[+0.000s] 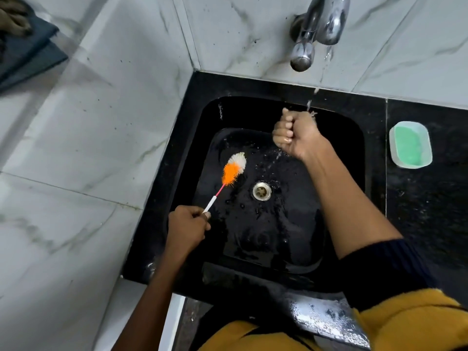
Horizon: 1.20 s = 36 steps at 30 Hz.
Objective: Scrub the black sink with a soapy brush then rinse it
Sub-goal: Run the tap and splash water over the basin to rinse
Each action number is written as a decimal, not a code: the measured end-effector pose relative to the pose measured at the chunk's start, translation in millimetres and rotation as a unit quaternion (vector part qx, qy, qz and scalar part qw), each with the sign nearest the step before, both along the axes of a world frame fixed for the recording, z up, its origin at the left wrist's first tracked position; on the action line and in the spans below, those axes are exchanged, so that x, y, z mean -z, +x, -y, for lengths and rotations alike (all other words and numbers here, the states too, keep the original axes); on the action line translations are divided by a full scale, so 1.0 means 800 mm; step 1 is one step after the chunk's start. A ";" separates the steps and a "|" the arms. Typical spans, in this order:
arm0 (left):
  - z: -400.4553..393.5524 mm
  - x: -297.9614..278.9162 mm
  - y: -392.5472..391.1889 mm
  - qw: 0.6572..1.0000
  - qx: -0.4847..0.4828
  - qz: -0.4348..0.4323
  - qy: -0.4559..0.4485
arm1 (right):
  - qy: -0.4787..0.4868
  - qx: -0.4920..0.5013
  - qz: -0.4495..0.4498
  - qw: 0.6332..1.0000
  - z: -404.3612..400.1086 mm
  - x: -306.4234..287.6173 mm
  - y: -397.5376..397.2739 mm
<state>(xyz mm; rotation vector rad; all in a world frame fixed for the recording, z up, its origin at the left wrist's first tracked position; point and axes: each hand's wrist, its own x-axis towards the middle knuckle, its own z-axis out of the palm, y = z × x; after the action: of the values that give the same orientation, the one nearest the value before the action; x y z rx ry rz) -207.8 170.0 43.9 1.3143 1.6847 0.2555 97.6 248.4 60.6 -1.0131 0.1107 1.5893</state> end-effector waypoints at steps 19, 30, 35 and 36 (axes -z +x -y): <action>0.020 0.001 -0.013 1.000 -0.008 -0.002 -0.005 | -0.157 -0.315 0.602 0.716 0.141 0.118 -0.022; 0.025 0.001 -0.017 1.000 -0.005 0.006 -0.004 | 0.047 -0.095 0.283 0.953 0.072 -0.008 0.007; 0.026 0.000 -0.024 1.000 -0.008 0.007 0.001 | -0.029 -0.104 0.215 0.971 0.101 0.058 -0.015; 0.026 0.000 -0.025 1.000 -0.008 0.008 0.001 | -0.102 -0.194 0.357 0.908 0.113 0.086 -0.022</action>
<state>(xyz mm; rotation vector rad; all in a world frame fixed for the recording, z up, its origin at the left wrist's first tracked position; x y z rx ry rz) -227.9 149.0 44.0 1.2970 1.6815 0.2763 79.6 157.9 -8.3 -1.8121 -0.4638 1.4661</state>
